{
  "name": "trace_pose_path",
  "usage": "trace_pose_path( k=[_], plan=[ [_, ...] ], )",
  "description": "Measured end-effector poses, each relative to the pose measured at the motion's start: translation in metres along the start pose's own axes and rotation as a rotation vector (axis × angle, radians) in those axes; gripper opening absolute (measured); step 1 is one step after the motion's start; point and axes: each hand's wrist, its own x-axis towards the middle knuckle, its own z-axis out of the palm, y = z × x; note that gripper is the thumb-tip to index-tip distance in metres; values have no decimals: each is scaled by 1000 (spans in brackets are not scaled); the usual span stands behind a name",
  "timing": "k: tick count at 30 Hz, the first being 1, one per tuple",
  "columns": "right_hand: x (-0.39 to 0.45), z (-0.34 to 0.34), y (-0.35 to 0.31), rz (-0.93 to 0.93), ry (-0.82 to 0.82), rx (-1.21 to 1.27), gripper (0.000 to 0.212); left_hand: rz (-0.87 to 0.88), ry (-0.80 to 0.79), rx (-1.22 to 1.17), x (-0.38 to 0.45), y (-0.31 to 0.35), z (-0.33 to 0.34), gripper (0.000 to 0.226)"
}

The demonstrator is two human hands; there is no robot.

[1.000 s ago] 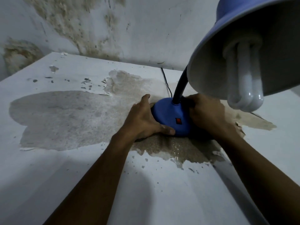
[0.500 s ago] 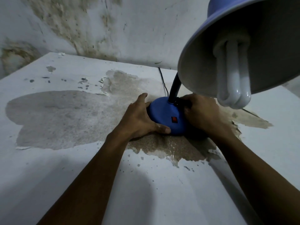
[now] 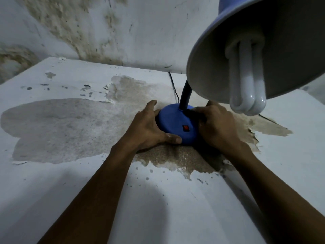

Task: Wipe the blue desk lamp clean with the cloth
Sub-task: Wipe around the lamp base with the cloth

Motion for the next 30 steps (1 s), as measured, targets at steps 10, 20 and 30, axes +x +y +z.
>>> trace_pose_path(
  k=[10, 20, 30],
  plan=[
    [10, 0, 25, 208, -48, 194, 51, 3, -5, -4, 1, 0, 0, 138],
    [7, -1, 38, 213, -105, 118, 54, -15, 5, -18, 2, 0, 1, 141],
    [-53, -43, -12, 148, -193, 581, 29, -19, 6, 80, -14, 16, -7, 132]
  ],
)
